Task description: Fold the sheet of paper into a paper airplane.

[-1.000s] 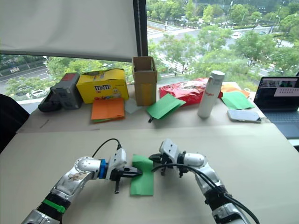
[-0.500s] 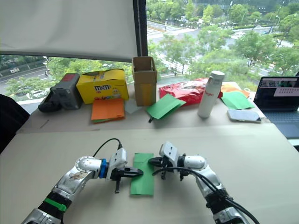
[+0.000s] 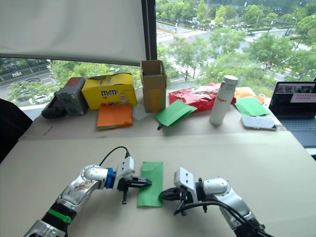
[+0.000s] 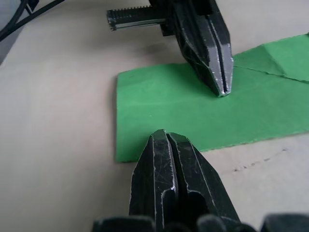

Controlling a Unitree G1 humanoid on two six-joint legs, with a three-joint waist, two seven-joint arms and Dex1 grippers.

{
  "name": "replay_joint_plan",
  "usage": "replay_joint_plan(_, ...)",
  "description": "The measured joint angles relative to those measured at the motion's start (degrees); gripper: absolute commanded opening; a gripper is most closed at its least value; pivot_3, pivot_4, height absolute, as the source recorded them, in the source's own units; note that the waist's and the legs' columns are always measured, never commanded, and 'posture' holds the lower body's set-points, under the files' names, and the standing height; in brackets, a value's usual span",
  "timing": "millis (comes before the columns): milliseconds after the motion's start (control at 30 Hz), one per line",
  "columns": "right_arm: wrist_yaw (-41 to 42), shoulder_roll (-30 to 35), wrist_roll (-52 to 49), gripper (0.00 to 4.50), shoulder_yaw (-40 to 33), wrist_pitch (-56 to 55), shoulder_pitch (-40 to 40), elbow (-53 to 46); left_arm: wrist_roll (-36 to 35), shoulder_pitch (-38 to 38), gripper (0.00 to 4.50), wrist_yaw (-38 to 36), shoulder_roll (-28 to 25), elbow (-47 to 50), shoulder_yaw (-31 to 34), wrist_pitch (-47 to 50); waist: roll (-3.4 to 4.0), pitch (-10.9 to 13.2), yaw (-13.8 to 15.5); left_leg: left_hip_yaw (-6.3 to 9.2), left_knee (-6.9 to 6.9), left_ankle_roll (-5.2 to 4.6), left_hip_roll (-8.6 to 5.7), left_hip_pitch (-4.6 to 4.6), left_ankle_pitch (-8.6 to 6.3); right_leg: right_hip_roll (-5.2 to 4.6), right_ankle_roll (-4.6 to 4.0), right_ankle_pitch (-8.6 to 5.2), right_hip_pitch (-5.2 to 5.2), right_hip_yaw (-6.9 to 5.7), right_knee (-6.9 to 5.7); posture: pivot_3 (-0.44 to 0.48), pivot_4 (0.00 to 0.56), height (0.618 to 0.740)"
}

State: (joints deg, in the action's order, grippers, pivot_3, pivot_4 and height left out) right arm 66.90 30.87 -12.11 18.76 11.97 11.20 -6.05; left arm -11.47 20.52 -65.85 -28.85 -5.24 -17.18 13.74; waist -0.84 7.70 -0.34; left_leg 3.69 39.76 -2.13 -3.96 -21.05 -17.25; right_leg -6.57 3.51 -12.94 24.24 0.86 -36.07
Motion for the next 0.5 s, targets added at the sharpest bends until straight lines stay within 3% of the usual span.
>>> replay_joint_plan(333, -0.1, 3.5, -1.5, 0.03, 0.9, 6.0, -3.6, -7.7, -0.8, -0.1, 0.00, -0.7, 0.1, 0.0, 0.4, 0.9, 0.00, 0.0, 0.4, 0.00, 0.01, -0.02, 0.00, -0.01, -0.02, 0.00, 0.00, 0.00, 0.02, 0.00, 0.01, 0.000, 0.150, 0.740)
replay_joint_plan(500, -1.6, 6.3, -5.7, 0.03, -3.7, 13.0, -3.8, -12.4, -5.6, -1.2, 0.00, -3.2, -1.2, 0.4, 3.2, 4.3, -0.04, 0.0, 0.4, 0.00, 0.02, -0.02, 0.02, -0.10, -0.01, 0.01, 0.00, 0.00, 0.12, -0.01, 0.01, 0.000, 0.150, 0.740)
